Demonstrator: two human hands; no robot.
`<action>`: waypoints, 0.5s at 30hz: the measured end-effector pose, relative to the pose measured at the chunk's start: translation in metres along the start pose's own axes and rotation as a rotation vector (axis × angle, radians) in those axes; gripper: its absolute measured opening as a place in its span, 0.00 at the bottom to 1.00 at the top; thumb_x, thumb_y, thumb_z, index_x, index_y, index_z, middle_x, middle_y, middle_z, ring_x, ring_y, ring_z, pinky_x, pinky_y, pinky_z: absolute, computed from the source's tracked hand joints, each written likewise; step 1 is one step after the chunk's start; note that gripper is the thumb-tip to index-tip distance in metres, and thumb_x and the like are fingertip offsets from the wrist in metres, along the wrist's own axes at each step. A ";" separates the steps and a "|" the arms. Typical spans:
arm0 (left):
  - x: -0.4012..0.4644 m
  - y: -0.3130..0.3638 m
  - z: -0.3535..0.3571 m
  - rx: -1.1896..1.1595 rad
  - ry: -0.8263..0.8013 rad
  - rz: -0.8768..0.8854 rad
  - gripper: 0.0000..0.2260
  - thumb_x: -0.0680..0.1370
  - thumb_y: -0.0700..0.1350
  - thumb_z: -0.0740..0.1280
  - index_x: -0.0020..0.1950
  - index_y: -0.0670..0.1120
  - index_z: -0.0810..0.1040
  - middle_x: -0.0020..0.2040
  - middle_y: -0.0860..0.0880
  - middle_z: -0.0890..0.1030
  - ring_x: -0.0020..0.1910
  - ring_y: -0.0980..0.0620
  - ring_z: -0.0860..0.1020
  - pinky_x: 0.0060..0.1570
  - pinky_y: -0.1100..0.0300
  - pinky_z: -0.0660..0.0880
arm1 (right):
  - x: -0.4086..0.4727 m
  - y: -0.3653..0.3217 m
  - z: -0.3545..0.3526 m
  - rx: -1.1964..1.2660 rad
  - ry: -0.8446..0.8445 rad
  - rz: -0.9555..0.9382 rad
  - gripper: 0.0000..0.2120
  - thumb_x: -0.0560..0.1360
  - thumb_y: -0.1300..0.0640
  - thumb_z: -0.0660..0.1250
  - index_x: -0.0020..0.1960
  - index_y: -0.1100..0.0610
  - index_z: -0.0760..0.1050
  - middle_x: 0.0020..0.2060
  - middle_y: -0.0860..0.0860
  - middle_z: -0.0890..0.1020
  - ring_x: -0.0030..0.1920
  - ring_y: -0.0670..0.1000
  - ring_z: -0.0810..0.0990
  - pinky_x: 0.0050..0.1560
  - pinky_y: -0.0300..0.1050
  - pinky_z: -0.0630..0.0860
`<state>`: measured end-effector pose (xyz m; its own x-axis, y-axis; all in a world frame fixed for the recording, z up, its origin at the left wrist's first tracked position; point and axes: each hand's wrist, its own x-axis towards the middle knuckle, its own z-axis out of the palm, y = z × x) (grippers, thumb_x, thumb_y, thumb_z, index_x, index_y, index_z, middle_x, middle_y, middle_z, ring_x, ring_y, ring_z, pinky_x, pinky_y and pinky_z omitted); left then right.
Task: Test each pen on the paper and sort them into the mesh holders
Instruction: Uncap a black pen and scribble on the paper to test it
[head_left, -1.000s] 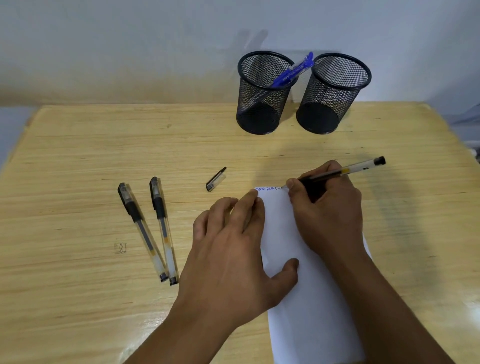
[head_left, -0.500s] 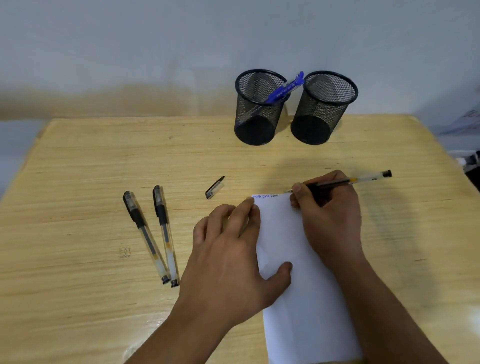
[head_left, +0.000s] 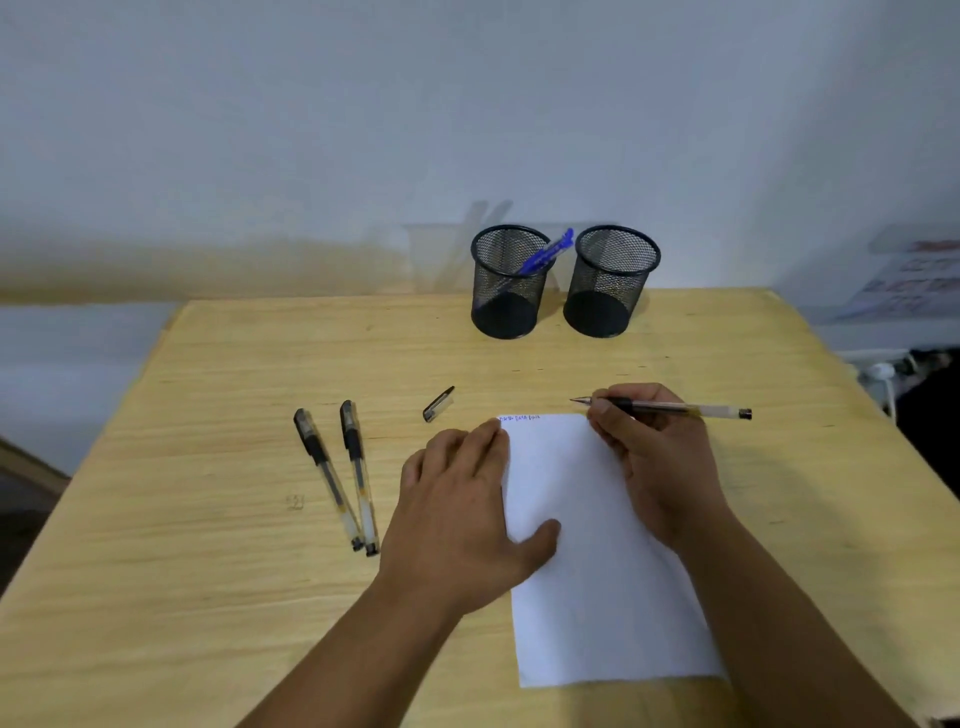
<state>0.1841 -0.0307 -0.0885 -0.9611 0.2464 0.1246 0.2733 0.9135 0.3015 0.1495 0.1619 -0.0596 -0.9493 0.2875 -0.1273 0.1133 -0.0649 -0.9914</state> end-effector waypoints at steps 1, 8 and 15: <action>0.000 0.000 0.001 -0.006 0.001 -0.001 0.42 0.68 0.73 0.56 0.75 0.51 0.61 0.76 0.56 0.62 0.71 0.51 0.55 0.67 0.53 0.51 | -0.005 -0.001 -0.002 -0.020 0.002 0.005 0.05 0.72 0.60 0.75 0.44 0.51 0.83 0.45 0.52 0.86 0.52 0.55 0.84 0.57 0.53 0.80; 0.011 -0.009 -0.013 -0.469 0.130 -0.208 0.32 0.73 0.64 0.61 0.75 0.54 0.66 0.72 0.57 0.69 0.71 0.55 0.65 0.68 0.57 0.64 | -0.037 -0.005 -0.018 -0.014 -0.014 -0.038 0.08 0.70 0.61 0.76 0.44 0.50 0.82 0.42 0.51 0.87 0.47 0.52 0.86 0.52 0.50 0.80; 0.048 -0.047 -0.036 -0.133 0.169 -0.304 0.14 0.77 0.51 0.65 0.60 0.49 0.81 0.57 0.50 0.78 0.57 0.45 0.71 0.55 0.52 0.71 | -0.053 -0.010 -0.025 0.119 -0.071 -0.065 0.11 0.71 0.66 0.75 0.43 0.51 0.80 0.45 0.56 0.87 0.45 0.52 0.86 0.50 0.49 0.76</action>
<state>0.1265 -0.0739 -0.0627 -0.9821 -0.0973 0.1615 -0.0106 0.8839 0.4676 0.2062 0.1715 -0.0436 -0.9723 0.2268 -0.0564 0.0194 -0.1622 -0.9866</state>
